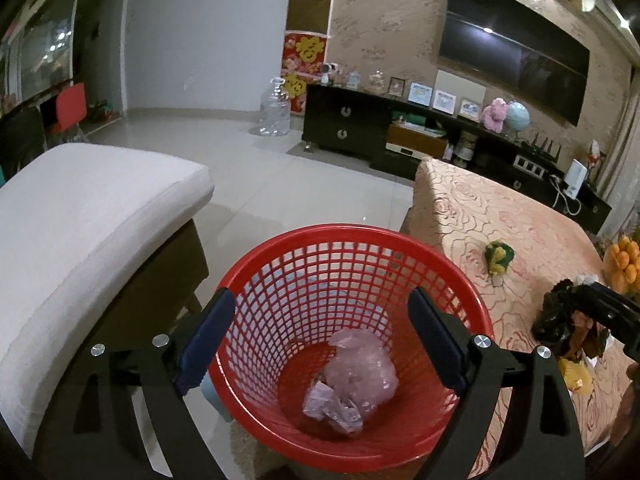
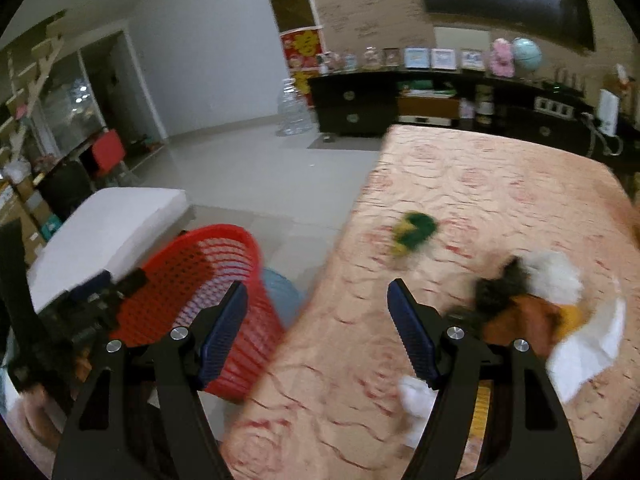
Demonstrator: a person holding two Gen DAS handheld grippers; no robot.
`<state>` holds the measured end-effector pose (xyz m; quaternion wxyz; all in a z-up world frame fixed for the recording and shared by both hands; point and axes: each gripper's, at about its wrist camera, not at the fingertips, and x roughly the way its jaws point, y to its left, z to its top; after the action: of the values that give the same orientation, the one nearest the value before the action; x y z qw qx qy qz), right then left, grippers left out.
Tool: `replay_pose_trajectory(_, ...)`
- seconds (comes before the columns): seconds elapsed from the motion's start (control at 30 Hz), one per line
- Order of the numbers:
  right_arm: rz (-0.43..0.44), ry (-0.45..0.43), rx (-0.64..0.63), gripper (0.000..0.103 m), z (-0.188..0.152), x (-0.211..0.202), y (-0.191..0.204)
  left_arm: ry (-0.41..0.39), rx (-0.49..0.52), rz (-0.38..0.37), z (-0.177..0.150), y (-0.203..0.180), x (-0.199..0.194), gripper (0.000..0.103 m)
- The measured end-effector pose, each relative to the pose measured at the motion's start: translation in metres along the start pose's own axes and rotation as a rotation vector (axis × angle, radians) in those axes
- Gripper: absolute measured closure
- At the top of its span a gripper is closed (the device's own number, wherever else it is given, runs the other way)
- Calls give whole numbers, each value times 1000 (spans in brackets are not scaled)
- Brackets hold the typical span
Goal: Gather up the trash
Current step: 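Move both open grippers back over the trash on the table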
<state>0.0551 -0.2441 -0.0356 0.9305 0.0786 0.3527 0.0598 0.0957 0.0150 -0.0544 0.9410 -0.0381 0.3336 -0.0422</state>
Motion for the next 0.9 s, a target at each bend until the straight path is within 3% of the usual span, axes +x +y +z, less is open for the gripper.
replay_pose_trajectory(0.4, -325, -44, 44, 26, -48, -50, -104, -1, 88, -80, -12, -40, -6, 18)
replay_pose_trajectory(0.63, -404, -53, 135, 25, -71, -60, -146, 21, 153, -145, -23, -75, -5, 18)
replay_pose_trajectory(0.9, -394, -31, 200, 25, -80, -57, -162, 110, 241, -237, -54, -133, 6, 15)
